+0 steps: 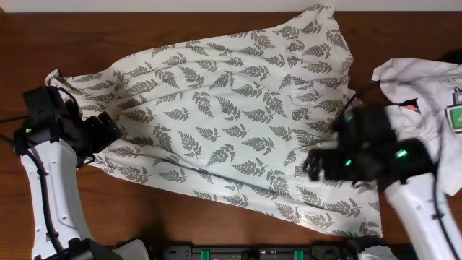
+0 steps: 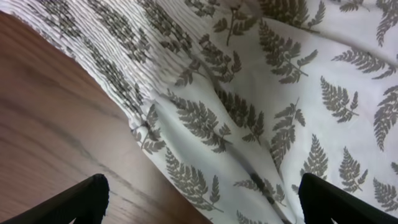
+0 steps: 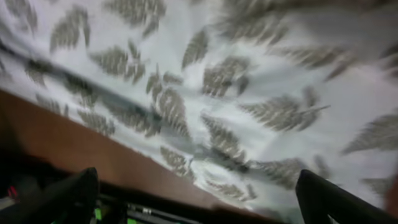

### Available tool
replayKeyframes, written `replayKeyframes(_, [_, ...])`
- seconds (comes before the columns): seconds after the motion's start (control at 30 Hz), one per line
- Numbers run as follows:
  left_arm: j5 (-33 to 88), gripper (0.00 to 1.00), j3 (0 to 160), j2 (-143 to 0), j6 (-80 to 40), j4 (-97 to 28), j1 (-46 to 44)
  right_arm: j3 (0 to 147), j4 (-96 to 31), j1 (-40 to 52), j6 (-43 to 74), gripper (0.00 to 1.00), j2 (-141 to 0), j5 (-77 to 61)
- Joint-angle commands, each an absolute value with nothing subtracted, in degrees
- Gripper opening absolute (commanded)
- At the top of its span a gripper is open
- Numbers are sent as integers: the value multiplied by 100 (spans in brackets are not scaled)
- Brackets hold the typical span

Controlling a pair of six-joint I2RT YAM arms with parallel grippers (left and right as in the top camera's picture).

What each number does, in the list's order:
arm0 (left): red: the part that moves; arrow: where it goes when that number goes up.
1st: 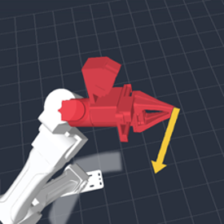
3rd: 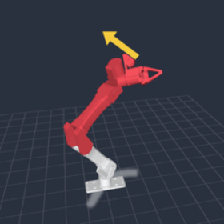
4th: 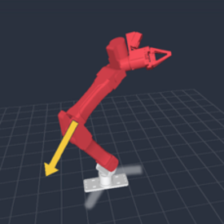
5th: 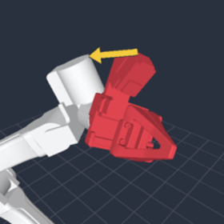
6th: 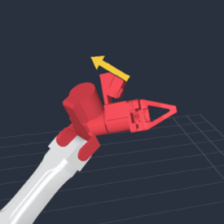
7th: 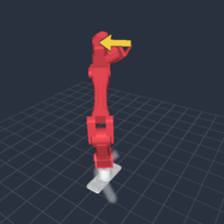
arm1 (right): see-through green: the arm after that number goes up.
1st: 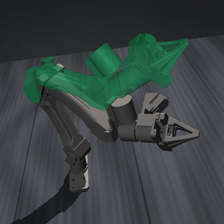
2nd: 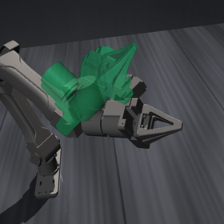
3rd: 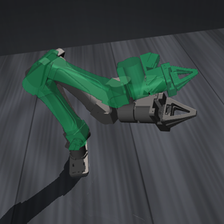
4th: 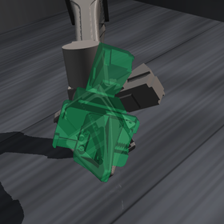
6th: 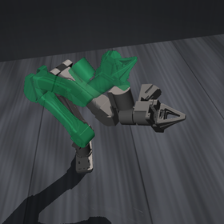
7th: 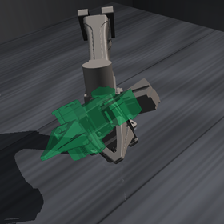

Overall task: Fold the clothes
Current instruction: 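Move the right gripper down to the garment's lower right edge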

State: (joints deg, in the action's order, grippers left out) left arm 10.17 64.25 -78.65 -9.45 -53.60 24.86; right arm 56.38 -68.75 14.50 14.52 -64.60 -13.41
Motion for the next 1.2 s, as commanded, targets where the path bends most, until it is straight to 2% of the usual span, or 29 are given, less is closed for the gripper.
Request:
replayKeyframes(0.0, [1007,98,6399,-7861,-1044,-5371,2488,4812,-6539,1949,1841,99,-6425,-1562])
replayKeyframes(0.1, [1007,98,6399,-7861,-1081,-5374,2488,4338,-6267,2482,1892,99,-6565,-1658])
replayKeyframes(0.17, [1007,98,6399,-7861,-1081,-5374,2488,4182,-6198,2886,2058,94,-6683,-1549])
replayKeyframes(0.27, [1007,98,6399,-7861,-1081,-5371,2488,4145,-6165,3496,2480,91,-6807,-1096])
replayKeyframes(0.37, [1007,98,6399,-7861,-1081,-5371,2488,4143,-6195,4016,2626,82,-6855,-803])
replayKeyframes(0.5, [1007,98,6399,-7861,-1081,-5369,2488,4073,-6211,4464,2829,84,-6995,-489])
replayKeyframes(0.9, [1007,98,6399,-7861,-1081,-5369,2488,4066,-6316,4545,3148,82,-7642,-454])
replayKeyframes(1.17, [1007,98,6399,-7861,-1081,-5369,2488,4066,-6318,4545,3148,85,-8370,-475])
